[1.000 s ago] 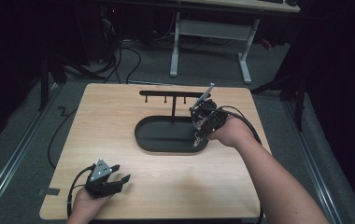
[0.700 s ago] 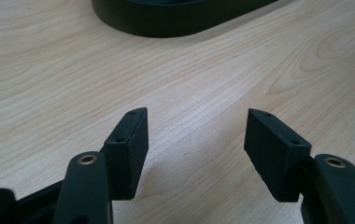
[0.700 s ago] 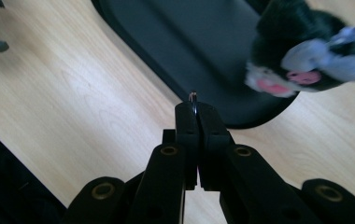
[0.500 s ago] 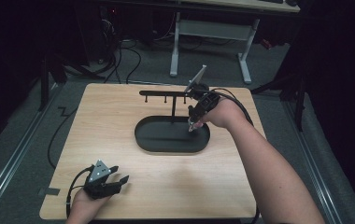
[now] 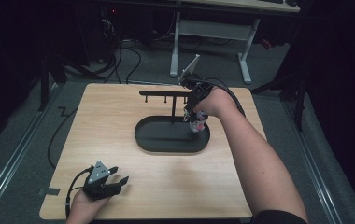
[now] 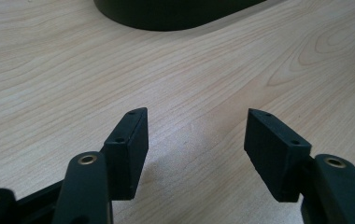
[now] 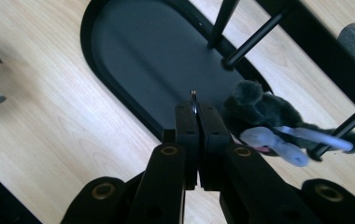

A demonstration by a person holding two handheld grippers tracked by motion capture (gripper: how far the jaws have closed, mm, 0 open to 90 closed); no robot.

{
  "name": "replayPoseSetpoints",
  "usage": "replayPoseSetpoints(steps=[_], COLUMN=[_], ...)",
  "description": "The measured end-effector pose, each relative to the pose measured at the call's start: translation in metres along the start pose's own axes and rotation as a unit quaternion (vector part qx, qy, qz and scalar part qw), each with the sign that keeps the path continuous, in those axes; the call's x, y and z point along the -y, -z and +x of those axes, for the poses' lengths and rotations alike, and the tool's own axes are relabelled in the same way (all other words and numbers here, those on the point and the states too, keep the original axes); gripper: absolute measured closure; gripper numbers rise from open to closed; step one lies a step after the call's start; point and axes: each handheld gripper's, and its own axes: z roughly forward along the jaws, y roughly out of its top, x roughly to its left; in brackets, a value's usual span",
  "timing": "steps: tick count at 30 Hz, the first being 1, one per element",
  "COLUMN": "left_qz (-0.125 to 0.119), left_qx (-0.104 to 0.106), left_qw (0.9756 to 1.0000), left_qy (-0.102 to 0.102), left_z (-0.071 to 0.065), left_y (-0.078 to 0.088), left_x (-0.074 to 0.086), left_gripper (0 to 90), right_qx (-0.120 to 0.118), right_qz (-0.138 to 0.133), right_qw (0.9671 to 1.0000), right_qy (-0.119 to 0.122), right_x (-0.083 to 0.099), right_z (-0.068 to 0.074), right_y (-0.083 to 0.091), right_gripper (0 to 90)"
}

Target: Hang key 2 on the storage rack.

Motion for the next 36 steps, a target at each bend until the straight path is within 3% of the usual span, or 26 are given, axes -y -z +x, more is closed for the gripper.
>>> replayPoseSetpoints(steps=[15, 20, 28, 30, 36], left_qz=[0.000, -0.001, 0.006, 0.007, 0.008], left_qx=[0.001, 0.002, 0.005, 0.006, 0.007], left_qw=[1.0000, 1.0000, 1.0000, 1.0000, 0.9999], left_qy=[0.000, 0.001, -0.003, -0.004, -0.001], left_z=[0.001, 0.001, 0.000, -0.001, 0.000], left_y=[0.001, 0.000, 0.000, 0.000, -0.002], left_x=[0.000, 0.001, 0.000, 0.000, 0.000], left_gripper=[40.6, 40.6, 40.6, 40.6, 40.5], right_qx=[0.006, 0.011, 0.026, 0.039, 0.042], right_qz=[-0.005, -0.007, -0.028, -0.032, -0.042], right_qw=[0.9999, 0.9995, 0.9988, 0.9980, 0.9975], right_qy=[-0.013, -0.029, -0.032, -0.037, -0.038], right_x=[-0.024, -0.025, -0.024, -0.023, -0.015], right_z=[-0.011, -0.017, -0.021, -0.019, -0.017], right_y=[0.001, -0.003, -0.006, -0.009, -0.006], right_gripper=[89.3, 89.3, 88.7, 81.7, 80.4])
